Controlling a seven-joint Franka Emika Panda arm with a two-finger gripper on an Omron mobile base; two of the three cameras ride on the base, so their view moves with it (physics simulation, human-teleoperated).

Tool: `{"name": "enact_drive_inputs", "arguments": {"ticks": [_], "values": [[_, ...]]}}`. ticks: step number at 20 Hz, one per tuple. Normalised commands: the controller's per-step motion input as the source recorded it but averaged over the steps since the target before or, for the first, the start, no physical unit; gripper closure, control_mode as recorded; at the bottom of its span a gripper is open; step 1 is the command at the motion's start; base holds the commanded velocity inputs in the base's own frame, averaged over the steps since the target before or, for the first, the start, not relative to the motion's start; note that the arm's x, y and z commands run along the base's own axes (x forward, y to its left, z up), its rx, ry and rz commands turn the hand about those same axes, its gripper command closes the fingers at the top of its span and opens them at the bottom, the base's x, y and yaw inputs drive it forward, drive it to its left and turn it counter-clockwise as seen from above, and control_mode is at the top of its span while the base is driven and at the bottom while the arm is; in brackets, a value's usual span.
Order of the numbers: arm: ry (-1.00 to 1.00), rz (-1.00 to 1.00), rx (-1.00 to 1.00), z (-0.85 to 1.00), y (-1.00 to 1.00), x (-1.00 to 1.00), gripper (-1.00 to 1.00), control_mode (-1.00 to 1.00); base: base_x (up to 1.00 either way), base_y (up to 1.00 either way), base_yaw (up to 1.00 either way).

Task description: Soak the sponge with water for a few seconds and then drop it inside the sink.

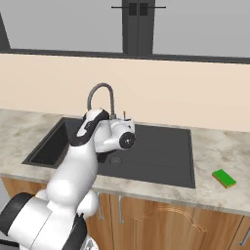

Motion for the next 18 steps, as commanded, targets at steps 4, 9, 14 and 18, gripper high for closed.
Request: {"name": "enact_drive_inputs", "arguments": {"ticks": [4,9,14,18], "values": [[0.00,0.01,0.00,-0.24,0.00,0.33,-1.00,-1.00,0.00,0.00,0.00],[0.00,0.01,0.00,-0.10,0.00,0.26,-1.00,-1.00,0.00,0.00,0.00],[0.00,0.02,0.00,0.00,0.00,0.21,-1.00,-1.00,0.00,0.00,0.00],[0.00,0.02,0.00,0.00,0.00,0.19,-1.00,-1.00,0.00,0.00,0.00]]}}
